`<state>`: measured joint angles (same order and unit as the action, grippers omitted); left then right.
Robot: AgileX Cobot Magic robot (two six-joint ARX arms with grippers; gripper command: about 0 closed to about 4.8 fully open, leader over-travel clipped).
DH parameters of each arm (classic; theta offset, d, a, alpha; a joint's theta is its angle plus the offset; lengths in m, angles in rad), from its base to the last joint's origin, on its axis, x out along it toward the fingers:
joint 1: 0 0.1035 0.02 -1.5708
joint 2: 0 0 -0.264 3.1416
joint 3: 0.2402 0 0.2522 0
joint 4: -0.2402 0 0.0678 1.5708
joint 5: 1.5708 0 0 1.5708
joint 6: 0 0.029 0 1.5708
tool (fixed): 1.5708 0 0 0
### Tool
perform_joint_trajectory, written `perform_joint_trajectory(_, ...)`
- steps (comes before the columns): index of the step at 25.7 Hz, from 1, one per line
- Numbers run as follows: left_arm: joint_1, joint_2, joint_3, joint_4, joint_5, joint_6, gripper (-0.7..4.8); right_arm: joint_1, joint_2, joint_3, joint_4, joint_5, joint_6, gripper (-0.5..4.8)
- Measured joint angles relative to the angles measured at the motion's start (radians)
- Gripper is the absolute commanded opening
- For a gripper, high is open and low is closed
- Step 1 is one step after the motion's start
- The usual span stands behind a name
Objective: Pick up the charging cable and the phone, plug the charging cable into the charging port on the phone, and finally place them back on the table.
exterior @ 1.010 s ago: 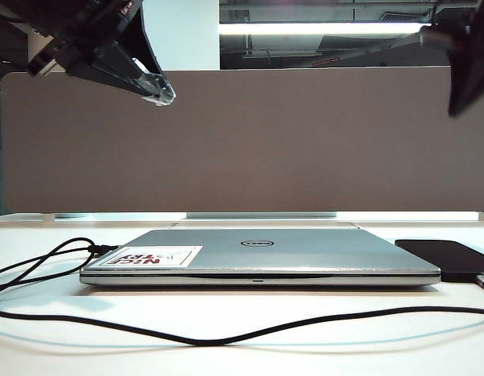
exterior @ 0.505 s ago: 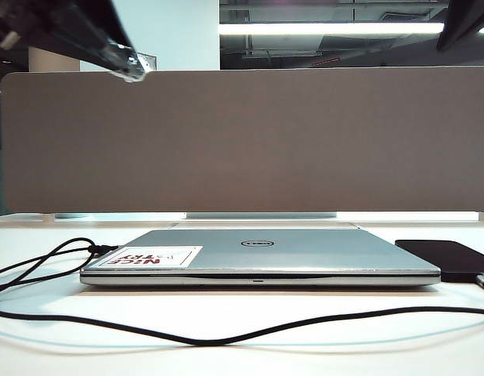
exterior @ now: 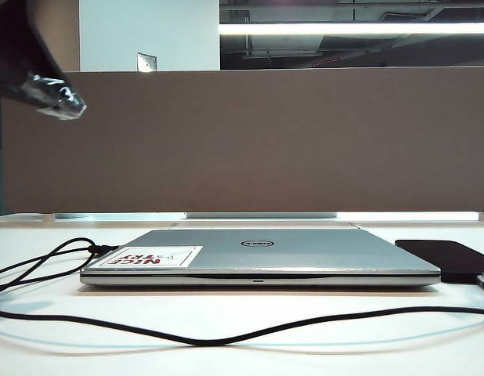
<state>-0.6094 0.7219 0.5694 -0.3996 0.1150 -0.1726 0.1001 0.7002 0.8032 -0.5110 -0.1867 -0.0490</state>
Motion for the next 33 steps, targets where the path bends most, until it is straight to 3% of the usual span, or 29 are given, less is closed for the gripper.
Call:
perform_joint_trajectory(7,0.0,-0.075,-0.093,0.082,0.0,0.021,-0.06,0.0,-0.237,-0.219,0.152,0.01,0.027,-0.06)
perform_joint_trajectory(18,0.0,-0.076,-0.222,0.159,0.0,0.038,-0.06,0.0,-0.434,-0.46,0.177,0.083,0.093,-0.06)
perform_joint_trajectory(21,-0.001,-0.076,-0.276,0.247,0.0,0.038,-0.06,0.0,-0.454,-0.478,0.223,0.125,0.095,0.23)
perform_joint_trajectory(33,-0.001,-0.076,-0.415,0.49,0.0,0.038,-0.06,-0.001,-0.454,-0.477,0.234,0.134,0.105,0.22)
